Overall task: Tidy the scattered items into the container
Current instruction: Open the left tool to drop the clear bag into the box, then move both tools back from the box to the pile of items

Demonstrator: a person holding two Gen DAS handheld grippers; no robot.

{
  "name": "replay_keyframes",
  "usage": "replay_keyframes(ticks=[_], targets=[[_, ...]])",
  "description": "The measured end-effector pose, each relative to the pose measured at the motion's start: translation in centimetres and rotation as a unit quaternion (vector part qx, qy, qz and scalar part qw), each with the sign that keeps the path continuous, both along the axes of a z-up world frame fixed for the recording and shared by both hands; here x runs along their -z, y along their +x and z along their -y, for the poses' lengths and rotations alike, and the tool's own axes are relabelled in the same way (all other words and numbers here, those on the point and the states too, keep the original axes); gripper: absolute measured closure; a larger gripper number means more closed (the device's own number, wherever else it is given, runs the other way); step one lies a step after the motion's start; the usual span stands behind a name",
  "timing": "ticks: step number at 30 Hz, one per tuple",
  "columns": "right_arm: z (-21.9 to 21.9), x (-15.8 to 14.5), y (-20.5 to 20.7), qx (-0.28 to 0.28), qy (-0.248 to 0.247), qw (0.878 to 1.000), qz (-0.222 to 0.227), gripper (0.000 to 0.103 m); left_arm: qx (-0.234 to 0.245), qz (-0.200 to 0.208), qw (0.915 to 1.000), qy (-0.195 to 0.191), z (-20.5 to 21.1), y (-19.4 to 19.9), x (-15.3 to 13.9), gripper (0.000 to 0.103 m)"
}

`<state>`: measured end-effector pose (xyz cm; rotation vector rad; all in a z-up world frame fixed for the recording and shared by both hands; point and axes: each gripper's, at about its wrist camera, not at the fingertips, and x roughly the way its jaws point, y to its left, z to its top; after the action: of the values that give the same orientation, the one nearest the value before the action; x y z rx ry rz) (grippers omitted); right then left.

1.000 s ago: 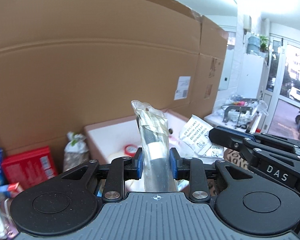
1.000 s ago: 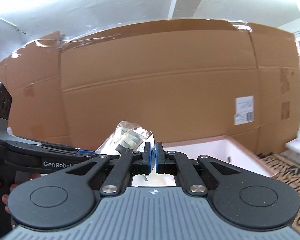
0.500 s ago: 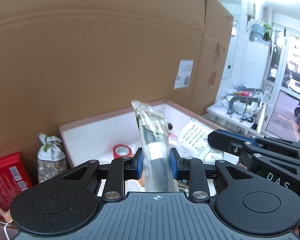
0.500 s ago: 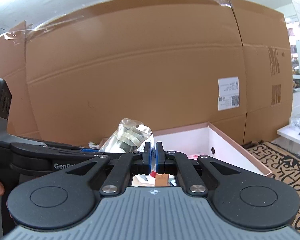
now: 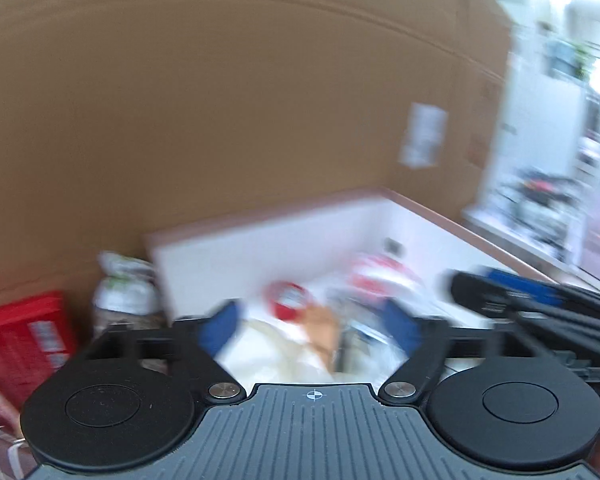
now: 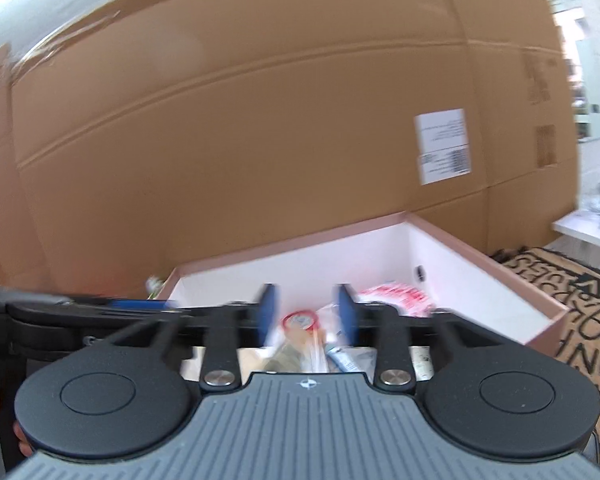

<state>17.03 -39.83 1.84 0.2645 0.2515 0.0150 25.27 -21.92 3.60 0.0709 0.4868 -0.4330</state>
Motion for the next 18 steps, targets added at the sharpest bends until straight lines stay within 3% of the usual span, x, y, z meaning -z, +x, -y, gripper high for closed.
replay_keyframes(ticks=[5,8,11,18], targets=[[0.3,-0.1,-0.8,0.009,0.001,1.000,0.008,0.034,0.004,-0.017,0.9993,-0.032,-1.2,0.3,-0.4,0.000],[0.0,0.0,-1.2,0.016,-0.003,1.000,0.009,0.019,0.001,-0.019,0.9994,-0.029,-1.3,0.2,-0.4,0.000],[-0.4,-0.1,-1.9,0.023,-0.011,1.000,0.012,0.011,0.007,-0.026,0.9994,-0.023,-1.4,-0.1,-0.3,0.000],[-1.1,-0.8,-3.6,0.036,-0.020,0.999,0.024,0.003,0.016,-0.027,0.9993,-0.019,-1.5,-1.4,-0.6,0.000]])
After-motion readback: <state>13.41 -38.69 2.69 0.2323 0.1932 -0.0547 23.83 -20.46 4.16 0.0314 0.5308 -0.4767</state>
